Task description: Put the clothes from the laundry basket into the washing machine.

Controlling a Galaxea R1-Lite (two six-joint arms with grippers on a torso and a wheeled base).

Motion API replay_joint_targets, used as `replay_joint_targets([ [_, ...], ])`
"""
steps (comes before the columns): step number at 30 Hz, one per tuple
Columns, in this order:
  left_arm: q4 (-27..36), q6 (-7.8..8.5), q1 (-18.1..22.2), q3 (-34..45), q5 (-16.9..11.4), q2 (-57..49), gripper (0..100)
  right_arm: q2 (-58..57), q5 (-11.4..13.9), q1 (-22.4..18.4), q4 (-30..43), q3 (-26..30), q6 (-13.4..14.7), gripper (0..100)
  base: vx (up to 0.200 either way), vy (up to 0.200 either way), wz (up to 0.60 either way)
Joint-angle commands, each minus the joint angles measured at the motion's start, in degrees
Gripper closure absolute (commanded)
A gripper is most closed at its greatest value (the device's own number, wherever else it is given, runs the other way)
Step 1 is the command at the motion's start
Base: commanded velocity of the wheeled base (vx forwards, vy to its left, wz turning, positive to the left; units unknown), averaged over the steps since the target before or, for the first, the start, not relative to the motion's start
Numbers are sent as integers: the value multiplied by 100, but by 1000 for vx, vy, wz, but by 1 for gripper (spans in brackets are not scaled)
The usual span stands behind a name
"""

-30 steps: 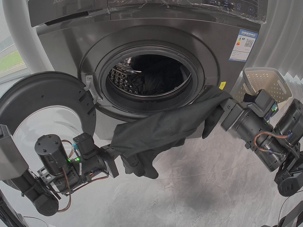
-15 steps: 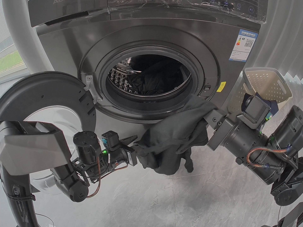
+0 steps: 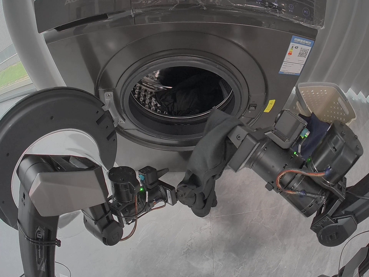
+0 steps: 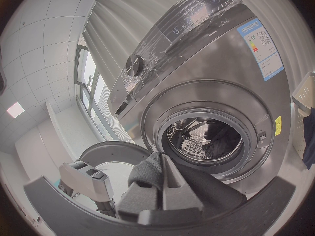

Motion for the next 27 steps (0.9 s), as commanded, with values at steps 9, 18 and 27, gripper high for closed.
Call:
replay_joint_targets([
  [9,-17,43,-301,23,-28,398,0,446,-149,-96,-56,-454,-6,100,0,0,0],
  [18,-17,157,-345,-293,60,749,0,437,-149,-114,-83,-463,3,100,0,0,0],
  [27,-26,140,-327,-592,209,714,100,428,-158,-158,-91,-428,3,100,0,0,0],
])
